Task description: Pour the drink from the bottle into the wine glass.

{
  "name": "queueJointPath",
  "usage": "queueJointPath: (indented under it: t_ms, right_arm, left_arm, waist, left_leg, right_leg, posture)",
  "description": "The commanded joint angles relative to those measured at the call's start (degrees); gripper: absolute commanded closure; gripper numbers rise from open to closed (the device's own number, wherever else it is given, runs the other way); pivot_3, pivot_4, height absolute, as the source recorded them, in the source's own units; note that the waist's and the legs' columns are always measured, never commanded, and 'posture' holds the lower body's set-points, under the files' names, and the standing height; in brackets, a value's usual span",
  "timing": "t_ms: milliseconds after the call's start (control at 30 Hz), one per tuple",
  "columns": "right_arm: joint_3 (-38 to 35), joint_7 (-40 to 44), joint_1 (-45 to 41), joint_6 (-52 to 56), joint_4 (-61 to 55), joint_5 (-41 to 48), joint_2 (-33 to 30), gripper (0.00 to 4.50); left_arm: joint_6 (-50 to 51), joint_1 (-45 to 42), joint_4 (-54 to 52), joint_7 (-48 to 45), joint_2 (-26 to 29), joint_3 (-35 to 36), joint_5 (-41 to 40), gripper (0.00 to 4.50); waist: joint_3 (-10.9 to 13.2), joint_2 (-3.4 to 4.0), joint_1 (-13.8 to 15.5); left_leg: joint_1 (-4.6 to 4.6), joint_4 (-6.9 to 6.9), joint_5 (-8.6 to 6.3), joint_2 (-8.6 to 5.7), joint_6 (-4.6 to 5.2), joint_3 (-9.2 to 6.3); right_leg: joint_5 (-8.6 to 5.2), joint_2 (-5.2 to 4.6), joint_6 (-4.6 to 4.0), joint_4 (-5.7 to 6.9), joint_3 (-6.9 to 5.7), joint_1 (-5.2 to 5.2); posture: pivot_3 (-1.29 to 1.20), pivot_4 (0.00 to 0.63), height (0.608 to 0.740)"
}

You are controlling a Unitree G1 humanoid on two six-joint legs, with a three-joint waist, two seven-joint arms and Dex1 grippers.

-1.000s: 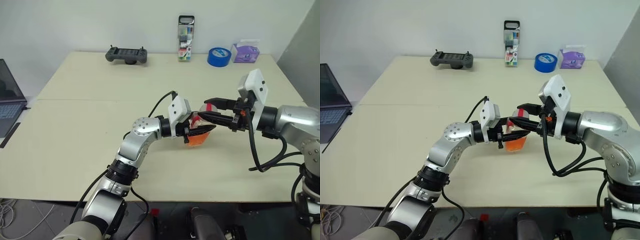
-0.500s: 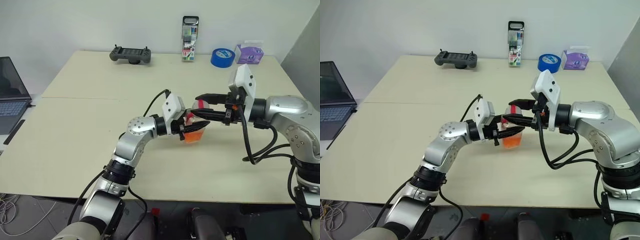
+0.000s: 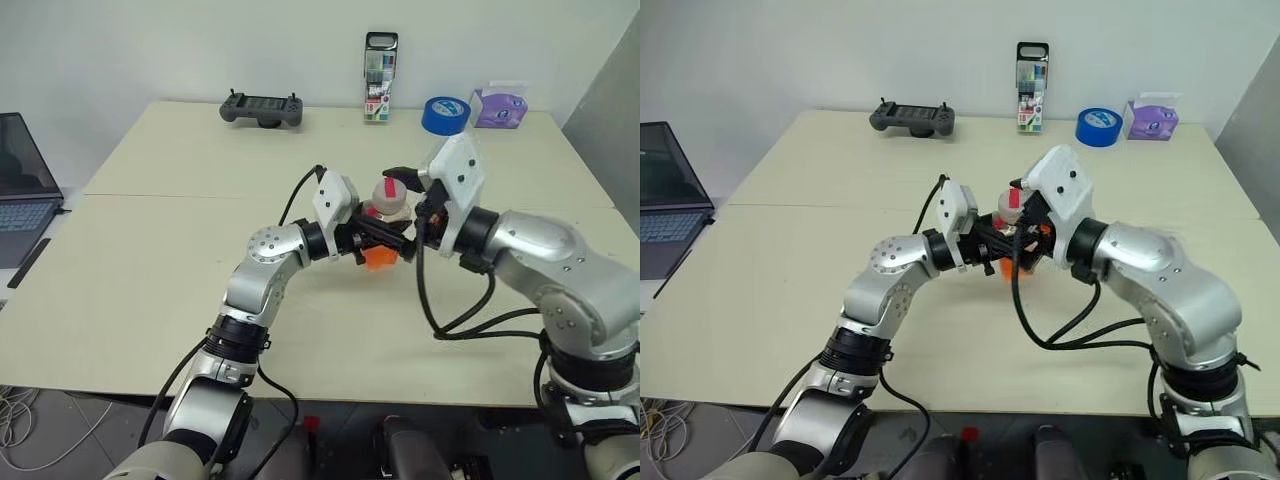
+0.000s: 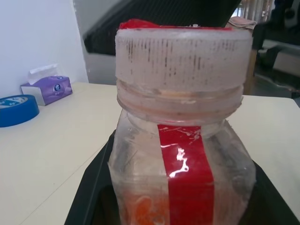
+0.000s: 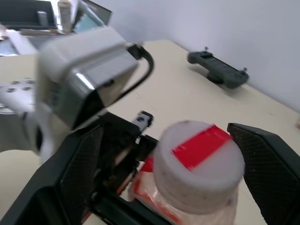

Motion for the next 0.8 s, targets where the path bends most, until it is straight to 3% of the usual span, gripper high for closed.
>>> queueJointPath:
  t_ms: [33,567,800]
  right_arm:
    - [-0.7,-4.2,0.0,0.2,-1.7,-1.9,2.0,0.0]
    - [-3.1,-8.5,-5.1,-0.4,5.2,-4.5,5.9,0.0]
    - [-8.1,-8.4,-4.6,1.2,6.1,-1.8,6.5,0.0]
  left_arm:
    - [-0.8,-2.0,-1.3,0.0,-0.7,0.5,-0.8,2.74]
    - [-0.8,-1.8,-1.4,-0.1,-0.5,0.5,-0.6,2.76]
    - [-0.8,-1.1,-1.5,0.1,-0.4,0.4,-0.4,2.76]
  waist:
    - [0.0,0.0,0.0]
    - [0.0,0.0,-0.2]
    - [0.0,0.0,-0.1]
  left_leg:
    - [0.01,0.0,0.0,0.0,0.0,-0.01]
    - [0.02,-0.02,0.0,0.03,0.01,0.0]
    - [0.01,-0.02,0.0,0.01,0.02,0.02]
  right_leg:
    - [0.0,0.01,0.0,0.0,-0.01,0.0]
    - [0.0,0.08,-0.01,0.03,-0.02,0.0]
    - [0.0,0.07,-0.01,0.02,-0.01,0.0]
  posture:
    - [0.0,0.15,0.74]
    - [0.0,0.15,0.74]
    - [0.0,0.15,0.74]
